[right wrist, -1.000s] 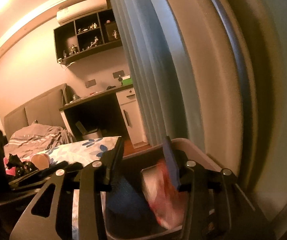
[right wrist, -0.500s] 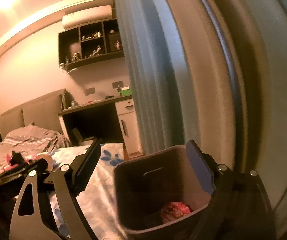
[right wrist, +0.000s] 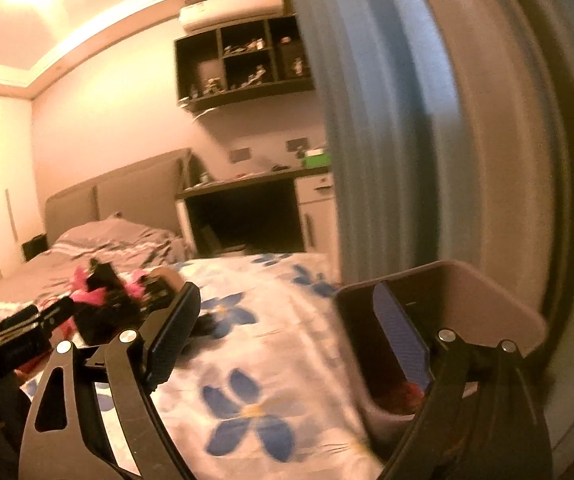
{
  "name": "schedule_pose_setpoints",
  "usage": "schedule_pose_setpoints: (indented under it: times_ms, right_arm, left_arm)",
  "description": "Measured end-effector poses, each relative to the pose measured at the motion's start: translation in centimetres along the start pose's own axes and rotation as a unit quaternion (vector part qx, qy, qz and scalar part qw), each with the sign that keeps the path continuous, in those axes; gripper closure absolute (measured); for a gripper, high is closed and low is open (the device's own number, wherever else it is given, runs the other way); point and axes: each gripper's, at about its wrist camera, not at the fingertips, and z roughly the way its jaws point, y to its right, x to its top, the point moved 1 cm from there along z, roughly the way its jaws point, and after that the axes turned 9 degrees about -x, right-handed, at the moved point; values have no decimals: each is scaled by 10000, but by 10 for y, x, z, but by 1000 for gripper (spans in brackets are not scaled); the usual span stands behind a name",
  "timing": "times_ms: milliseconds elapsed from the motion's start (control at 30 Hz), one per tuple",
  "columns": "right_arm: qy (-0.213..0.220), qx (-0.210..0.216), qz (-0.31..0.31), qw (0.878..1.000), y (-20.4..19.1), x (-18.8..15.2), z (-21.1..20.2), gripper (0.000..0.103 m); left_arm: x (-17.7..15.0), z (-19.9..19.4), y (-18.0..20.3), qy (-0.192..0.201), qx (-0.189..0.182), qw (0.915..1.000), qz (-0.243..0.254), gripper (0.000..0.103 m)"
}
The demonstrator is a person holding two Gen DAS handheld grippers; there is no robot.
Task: Collect trash
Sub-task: 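Grasp a black plastic bag with the right tool while the left grasps another black bag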
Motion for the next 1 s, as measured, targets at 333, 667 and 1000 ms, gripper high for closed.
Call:
schedule_pose_setpoints:
  times_ms: [333, 667, 1000]
  right_arm:
    - [-380, 455, -352, 9976, -68, -17, 32, 18]
    - [-780, 816, -502, 9923, -111, -19, 87, 18]
    - [-1375, 1169, -509, 9823, -132, -19, 134, 58]
  left_arm:
    - [0, -15, -30, 100, 318, 9994, -103, 6]
    - [-1, -13, -46, 147, 582, 9980, -203, 6]
    - [-4, -1, -49, 35, 481, 9986, -197, 6]
